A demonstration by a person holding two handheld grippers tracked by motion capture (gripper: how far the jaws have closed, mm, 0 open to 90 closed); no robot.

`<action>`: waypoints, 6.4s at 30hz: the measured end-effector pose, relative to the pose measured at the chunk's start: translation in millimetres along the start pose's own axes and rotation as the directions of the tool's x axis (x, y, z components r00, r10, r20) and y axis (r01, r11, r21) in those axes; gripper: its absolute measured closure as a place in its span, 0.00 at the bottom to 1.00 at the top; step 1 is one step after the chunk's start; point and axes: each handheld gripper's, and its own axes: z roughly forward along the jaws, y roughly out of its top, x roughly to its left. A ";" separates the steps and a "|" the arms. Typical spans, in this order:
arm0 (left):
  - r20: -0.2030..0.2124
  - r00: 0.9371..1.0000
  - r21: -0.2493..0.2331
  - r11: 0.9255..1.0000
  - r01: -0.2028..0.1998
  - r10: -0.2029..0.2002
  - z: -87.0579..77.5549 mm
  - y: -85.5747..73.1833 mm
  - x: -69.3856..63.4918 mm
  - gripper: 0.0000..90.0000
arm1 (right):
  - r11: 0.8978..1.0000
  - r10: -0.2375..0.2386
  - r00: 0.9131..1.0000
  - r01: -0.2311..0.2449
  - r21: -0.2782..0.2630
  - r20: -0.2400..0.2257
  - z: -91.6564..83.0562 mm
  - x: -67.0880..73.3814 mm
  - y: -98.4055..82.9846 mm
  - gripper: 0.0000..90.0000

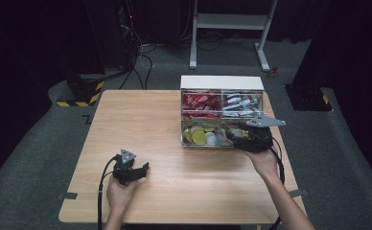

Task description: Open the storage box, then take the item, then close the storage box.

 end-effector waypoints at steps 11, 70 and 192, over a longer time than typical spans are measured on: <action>0.000 1.000 0.000 1.000 0.000 0.000 0.0 0.0 0.1 0.33 | 1.000 0.000 1.000 0.000 -0.006 -0.002 -1.2 -1.9 8.2 0.45; -0.007 1.000 0.000 1.000 -0.008 0.008 0.6 0.3 -1.3 0.32 | 0.998 0.021 0.999 -0.018 -0.066 0.045 -10.5 -16.0 59.0 0.49; 0.318 0.928 -0.270 0.957 -0.109 0.195 -28.7 241.9 -92.1 0.69 | 0.997 0.039 0.998 -0.035 -0.069 0.056 -16.3 -32.3 86.0 0.53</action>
